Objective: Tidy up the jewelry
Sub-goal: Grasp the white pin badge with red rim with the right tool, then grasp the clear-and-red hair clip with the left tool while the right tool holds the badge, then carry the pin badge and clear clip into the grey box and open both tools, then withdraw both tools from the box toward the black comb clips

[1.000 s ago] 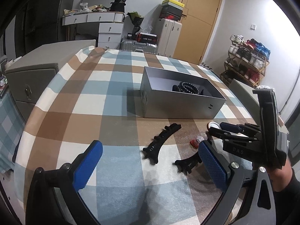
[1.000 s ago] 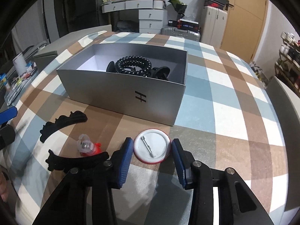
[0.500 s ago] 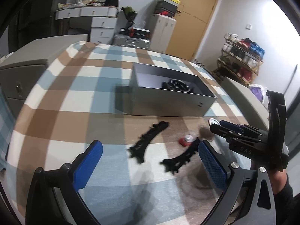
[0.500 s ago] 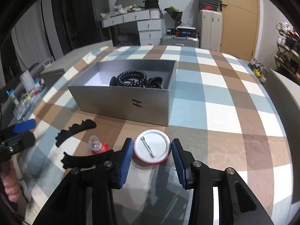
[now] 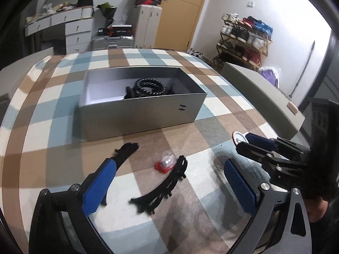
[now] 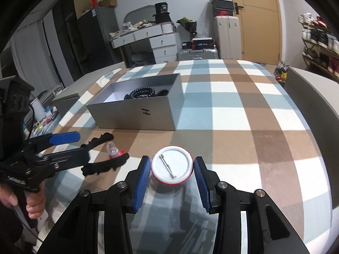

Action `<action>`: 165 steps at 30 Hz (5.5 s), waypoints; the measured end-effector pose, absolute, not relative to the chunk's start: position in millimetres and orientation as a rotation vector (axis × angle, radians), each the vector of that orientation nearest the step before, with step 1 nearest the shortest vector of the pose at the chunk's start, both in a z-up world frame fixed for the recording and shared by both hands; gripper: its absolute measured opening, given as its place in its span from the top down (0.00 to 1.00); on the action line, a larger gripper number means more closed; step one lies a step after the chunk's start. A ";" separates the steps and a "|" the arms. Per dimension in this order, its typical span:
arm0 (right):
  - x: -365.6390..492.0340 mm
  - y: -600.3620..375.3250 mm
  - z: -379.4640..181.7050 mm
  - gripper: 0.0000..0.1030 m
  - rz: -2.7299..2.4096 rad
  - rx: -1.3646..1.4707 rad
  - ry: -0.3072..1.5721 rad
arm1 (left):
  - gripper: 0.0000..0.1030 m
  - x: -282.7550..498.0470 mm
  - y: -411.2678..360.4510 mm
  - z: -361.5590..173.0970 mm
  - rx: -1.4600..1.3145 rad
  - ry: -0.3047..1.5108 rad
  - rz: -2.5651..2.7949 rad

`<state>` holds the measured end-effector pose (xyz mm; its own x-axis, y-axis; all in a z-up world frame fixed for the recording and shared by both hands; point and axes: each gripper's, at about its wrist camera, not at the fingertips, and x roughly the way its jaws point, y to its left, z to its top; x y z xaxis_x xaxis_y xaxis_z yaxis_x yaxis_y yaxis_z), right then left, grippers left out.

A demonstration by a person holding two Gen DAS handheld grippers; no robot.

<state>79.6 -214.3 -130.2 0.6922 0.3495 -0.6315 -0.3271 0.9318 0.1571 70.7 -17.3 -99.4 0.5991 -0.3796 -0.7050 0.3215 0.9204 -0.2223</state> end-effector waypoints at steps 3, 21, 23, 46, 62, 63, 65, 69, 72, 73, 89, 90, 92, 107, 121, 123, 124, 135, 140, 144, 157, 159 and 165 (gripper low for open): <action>75.8 -222.3 -130.7 0.60 0.368 0.048 0.709 | 0.13 76.0 -20.2 -100.5 -0.073 0.844 -0.419; 67.2 -231.8 -130.7 0.60 0.392 0.082 0.683 | 0.84 91.3 -27.9 -118.7 -0.061 0.940 -0.420; 67.0 -232.2 -131.1 0.60 0.389 0.079 0.682 | 0.88 90.7 -28.1 -118.6 -0.051 0.940 -0.409; 67.7 -223.2 -105.5 0.60 0.407 0.117 0.640 | 0.89 68.1 -8.3 -79.8 -0.074 0.791 -0.369; 69.7 -203.2 -104.6 0.60 0.443 0.089 0.650 | 0.92 78.6 5.5 -98.2 -0.132 0.876 -0.413; 69.9 -203.3 -105.0 0.60 0.443 0.089 0.651 | 0.90 79.0 4.0 -104.1 -0.136 0.908 -0.424; 70.7 -203.9 -106.8 0.60 0.443 0.092 0.656 | 0.88 77.2 1.4 -112.3 -0.137 0.936 -0.419; 71.1 -203.8 -110.0 0.60 0.442 0.096 0.663 | 0.87 74.8 -3.1 -117.9 -0.109 0.949 -0.395; 70.9 -204.9 -110.6 0.60 0.442 0.098 0.665 | 0.87 76.1 -3.4 -117.1 -0.095 0.934 -0.385; 70.5 -205.4 -110.4 0.60 0.441 0.099 0.664 | 0.87 77.3 -3.0 -117.8 -0.096 0.937 -0.384; 84.3 -198.2 -85.9 0.60 0.478 0.084 0.613 | 0.88 70.2 4.0 -75.9 -0.080 0.805 -0.393; 87.8 -196.8 -82.7 0.60 0.488 0.089 0.607 | 0.88 71.0 4.4 -70.5 -0.083 0.792 -0.398; 96.3 -194.4 -75.2 0.60 0.508 0.098 0.595 | 0.88 74.7 5.6 -58.9 -0.085 0.763 -0.403; 166.3 -152.4 -53.0 0.60 0.641 0.118 0.590 | 0.88 142.1 18.6 -53.7 -0.091 0.720 -0.357; 210.6 -112.7 -70.9 0.60 0.677 0.042 0.654 | 0.88 160.1 35.1 -68.6 -0.134 0.764 -0.338; 215.2 -111.4 -74.8 0.60 0.679 0.052 0.672 | 0.88 161.4 36.1 -71.4 -0.145 0.774 -0.345; 217.8 -110.4 -77.2 0.60 0.682 0.056 0.686 | 0.88 162.1 36.3 -72.6 -0.152 0.783 -0.355; 229.4 -103.9 -89.9 0.58 0.695 0.089 0.763 | 0.88 162.8 37.6 -76.4 -0.172 0.791 -0.382; 227.9 -109.8 -87.9 0.43 0.698 0.119 0.749 | 0.87 165.2 36.6 -77.5 -0.157 0.803 -0.377; 224.6 -114.2 -83.7 0.40 0.683 0.118 0.729 | 0.83 164.6 37.2 -77.0 -0.156 0.800 -0.375; 191.2 -151.1 -72.9 0.26 0.589 0.199 0.669 | 0.51 148.3 39.9 -66.3 -0.163 0.762 -0.329; 184.3 -154.0 -72.3 0.25 0.581 0.205 0.662 | 0.47 144.4 40.3 -64.0 -0.169 0.751 -0.323; 161.0 -166.2 -68.7 0.23 0.570 0.249 0.624 | 0.40 129.4 39.3 -53.3 -0.156 0.715 -0.303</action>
